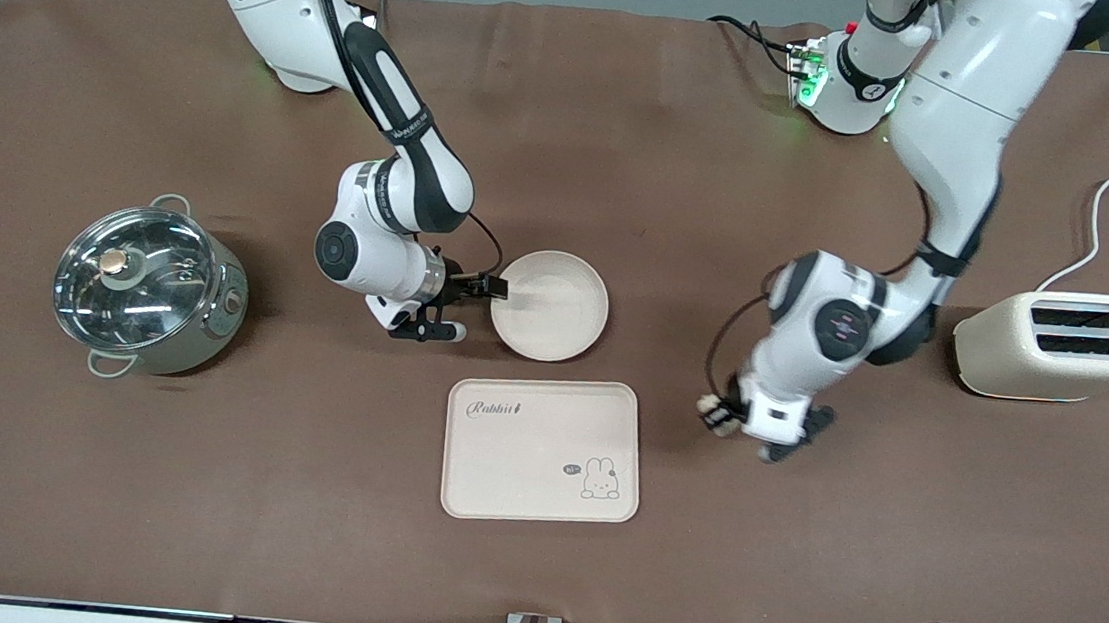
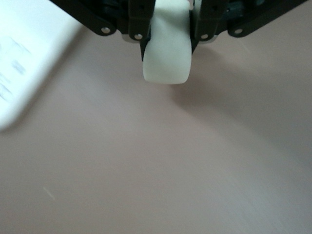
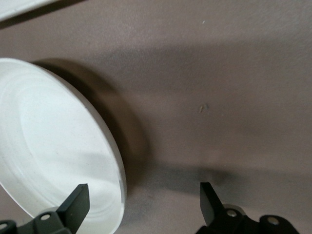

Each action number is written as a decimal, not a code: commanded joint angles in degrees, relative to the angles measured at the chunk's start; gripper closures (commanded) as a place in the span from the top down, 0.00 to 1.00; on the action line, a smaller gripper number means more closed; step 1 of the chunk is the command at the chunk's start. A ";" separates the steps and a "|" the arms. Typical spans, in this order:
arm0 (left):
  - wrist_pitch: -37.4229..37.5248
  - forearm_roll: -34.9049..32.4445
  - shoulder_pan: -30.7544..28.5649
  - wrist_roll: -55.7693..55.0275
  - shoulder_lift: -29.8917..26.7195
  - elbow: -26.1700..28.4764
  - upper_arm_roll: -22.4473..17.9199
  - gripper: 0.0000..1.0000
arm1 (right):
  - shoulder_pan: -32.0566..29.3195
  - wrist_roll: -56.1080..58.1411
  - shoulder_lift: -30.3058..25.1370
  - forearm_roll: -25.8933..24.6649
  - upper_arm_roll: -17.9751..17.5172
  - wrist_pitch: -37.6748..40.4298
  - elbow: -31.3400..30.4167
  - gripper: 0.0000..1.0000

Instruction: Place bun in plate and plate on tray

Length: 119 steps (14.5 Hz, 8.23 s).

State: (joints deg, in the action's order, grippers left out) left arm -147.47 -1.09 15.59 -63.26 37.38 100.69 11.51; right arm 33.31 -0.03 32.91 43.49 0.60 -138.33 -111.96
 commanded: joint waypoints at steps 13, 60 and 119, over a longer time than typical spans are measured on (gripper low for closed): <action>1.40 -0.14 19.65 -24.98 4.63 -5.68 -0.70 0.75 | 0.53 0.38 -0.92 2.65 0.37 -0.80 0.07 0.44; 59.58 0.74 -12.69 55.97 -41.33 -9.46 -8.34 1.00 | -5.81 -17.81 30.63 -7.10 6.08 11.15 54.56 0.00; 59.76 0.56 -12.34 56.06 -40.81 -10.07 -7.99 1.00 | -39.99 5.13 -38.71 -46.21 -1.57 54.04 20.65 1.00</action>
State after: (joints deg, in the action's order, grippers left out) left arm -87.70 -1.45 3.15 -8.59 -3.27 91.02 3.65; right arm -4.88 3.77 -3.79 -2.45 -0.63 -83.30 -87.88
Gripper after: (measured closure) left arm 0.000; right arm 0.000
